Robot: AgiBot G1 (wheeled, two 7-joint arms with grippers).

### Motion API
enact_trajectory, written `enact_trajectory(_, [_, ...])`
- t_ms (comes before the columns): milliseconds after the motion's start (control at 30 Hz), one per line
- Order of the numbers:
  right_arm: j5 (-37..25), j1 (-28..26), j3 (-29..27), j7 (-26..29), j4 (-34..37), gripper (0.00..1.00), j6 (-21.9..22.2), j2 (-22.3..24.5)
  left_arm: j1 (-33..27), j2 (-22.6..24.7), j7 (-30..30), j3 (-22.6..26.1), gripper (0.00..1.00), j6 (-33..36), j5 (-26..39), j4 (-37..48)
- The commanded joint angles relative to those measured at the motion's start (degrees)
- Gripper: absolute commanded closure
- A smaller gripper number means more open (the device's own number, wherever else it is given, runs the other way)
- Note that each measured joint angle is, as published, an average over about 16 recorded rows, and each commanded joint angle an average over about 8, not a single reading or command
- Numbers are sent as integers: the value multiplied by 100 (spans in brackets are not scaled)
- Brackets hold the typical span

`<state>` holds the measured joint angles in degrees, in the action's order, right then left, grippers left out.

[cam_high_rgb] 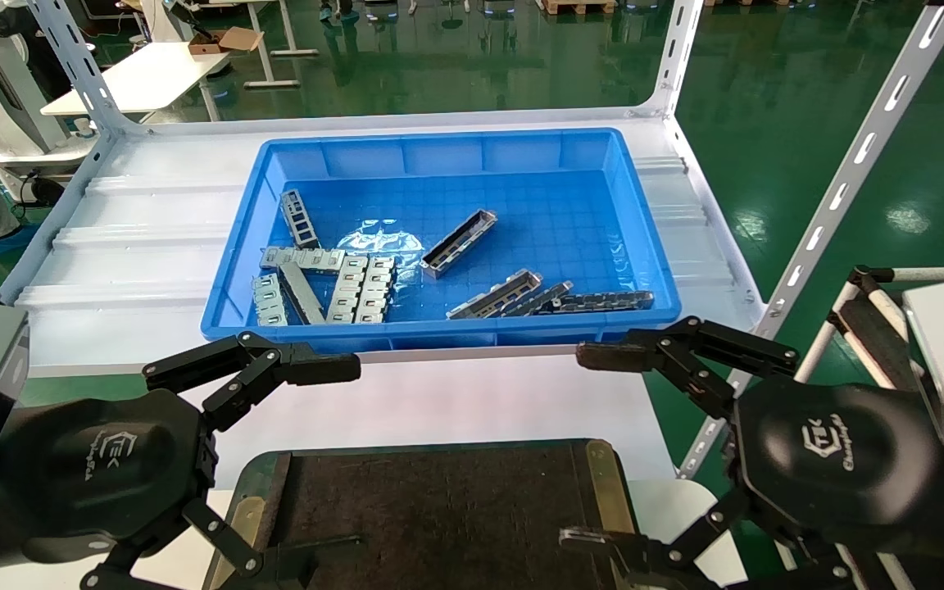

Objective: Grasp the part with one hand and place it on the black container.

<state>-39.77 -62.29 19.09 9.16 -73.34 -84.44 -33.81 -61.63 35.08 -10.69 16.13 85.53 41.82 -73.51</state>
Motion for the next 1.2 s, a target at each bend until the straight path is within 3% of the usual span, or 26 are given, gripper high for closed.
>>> enact_trajectory(33, [0,0,0,0,0,0,0,0,0,0,0,0,0,0,0,0])
enact_trajectory(1200, [0,-2,2,-1,3,0,-2,-1,-36,68,125,-2,0,-35,58,68])
